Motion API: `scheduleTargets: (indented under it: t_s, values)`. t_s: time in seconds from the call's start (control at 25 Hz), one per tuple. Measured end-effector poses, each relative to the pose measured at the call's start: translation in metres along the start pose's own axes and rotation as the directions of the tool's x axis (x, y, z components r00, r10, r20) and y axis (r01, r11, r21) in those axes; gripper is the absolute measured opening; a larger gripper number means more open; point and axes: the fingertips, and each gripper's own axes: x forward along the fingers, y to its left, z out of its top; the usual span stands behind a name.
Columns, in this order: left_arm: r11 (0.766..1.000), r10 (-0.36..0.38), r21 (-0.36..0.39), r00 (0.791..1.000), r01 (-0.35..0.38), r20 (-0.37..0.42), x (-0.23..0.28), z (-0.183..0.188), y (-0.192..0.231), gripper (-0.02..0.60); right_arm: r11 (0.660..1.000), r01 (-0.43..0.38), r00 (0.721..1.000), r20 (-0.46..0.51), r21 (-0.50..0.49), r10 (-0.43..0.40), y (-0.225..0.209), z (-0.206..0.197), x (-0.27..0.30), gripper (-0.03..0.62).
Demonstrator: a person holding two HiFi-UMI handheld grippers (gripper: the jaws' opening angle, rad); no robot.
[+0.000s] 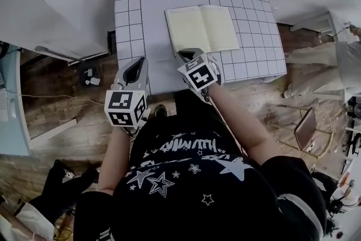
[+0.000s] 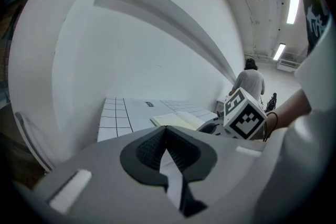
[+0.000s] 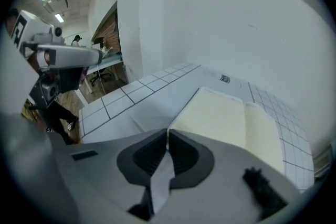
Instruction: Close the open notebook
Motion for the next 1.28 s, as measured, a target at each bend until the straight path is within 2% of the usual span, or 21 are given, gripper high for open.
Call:
scheduleTargets:
  t_s: [0.32, 0.64, 0.76, 0.88, 0.96, 1.08, 1.28]
  values:
    - [0.999, -0.044, 0.019, 0.999, 0.044, -0.004, 0.001, -0.006, -0.01, 0.009, 0.994, 0.051, 0.99, 0.127, 0.094, -0.063, -0.02, 0.021, -0.049, 0.025]
    - [0.999, -0.046, 0.025, 0.999, 0.047, -0.022, 0.037, 0.002, -0.027, 0.009, 0.986, 0.063, 0.971, 0.219, 0.154, -0.096, -0.066, 0.026, -0.103, 0.025]
    - [0.999, -0.03, 0.028, 0.999, 0.031, -0.023, 0.051, 0.006, -0.035, 0.009, 0.983, 0.041, 0.966, 0.245, 0.181, -0.085, -0.086, 0.018, -0.119, 0.025]
    - [1.0, 0.004, 0.028, 1.0, -0.003, -0.026, 0.064, 0.009, -0.041, 0.009, 0.967, -0.013, 0.953, 0.297, 0.254, -0.065, -0.109, 0.007, -0.131, 0.025]
    - [0.999, 0.024, 0.025, 0.999, -0.023, -0.03, 0.072, 0.011, -0.047, 0.009, 0.956, -0.019, 0.949, 0.307, 0.294, -0.076, -0.13, -0.004, -0.139, 0.025]
    - [0.999, 0.05, 0.022, 0.998, -0.05, -0.043, 0.084, 0.011, -0.057, 0.009, 0.943, -0.009, 0.952, 0.29, 0.332, -0.093, -0.157, -0.026, -0.144, 0.025]
    - [0.996, 0.079, 0.041, 0.995, -0.077, -0.055, 0.103, 0.014, -0.078, 0.009, 0.916, -0.024, 0.968, 0.237, 0.399, -0.078, -0.191, -0.071, -0.138, 0.026]
